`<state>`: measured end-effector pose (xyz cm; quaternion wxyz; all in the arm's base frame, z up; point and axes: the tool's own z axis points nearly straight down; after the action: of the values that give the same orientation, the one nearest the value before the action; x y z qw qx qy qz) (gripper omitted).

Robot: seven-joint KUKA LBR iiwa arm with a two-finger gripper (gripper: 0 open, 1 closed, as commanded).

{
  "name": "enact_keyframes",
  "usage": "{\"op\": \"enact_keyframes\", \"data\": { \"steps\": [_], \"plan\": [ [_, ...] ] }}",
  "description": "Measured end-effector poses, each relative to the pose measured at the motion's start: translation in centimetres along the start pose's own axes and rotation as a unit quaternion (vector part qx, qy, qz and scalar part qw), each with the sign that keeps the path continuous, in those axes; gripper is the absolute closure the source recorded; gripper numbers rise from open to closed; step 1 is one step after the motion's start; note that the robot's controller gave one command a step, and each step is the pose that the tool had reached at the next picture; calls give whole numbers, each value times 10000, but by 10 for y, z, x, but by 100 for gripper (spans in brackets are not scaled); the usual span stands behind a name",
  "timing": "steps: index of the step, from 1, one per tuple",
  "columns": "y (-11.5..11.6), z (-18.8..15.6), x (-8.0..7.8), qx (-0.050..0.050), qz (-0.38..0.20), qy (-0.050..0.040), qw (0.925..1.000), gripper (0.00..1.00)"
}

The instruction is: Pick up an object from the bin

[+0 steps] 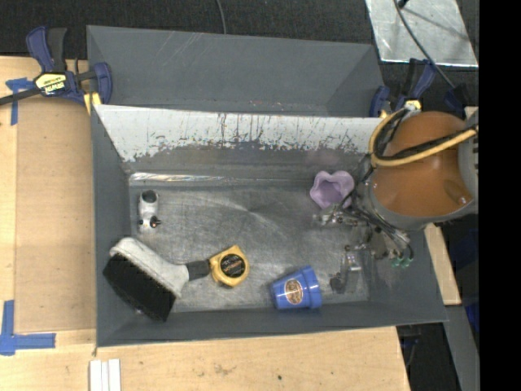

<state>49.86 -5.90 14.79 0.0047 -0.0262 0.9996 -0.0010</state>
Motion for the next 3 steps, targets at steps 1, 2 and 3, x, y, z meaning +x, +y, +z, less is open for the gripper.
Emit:
{"op": "enact_keyframes", "data": {
  "steps": [1,2,3],
  "plan": [
    [9,22,-6,-15,-125,64,9999,0],
    [85,75,-58,-13,-643,-19,9979,100],
    [85,76,-56,-11,-648,19,9979,0]
  ]
}}
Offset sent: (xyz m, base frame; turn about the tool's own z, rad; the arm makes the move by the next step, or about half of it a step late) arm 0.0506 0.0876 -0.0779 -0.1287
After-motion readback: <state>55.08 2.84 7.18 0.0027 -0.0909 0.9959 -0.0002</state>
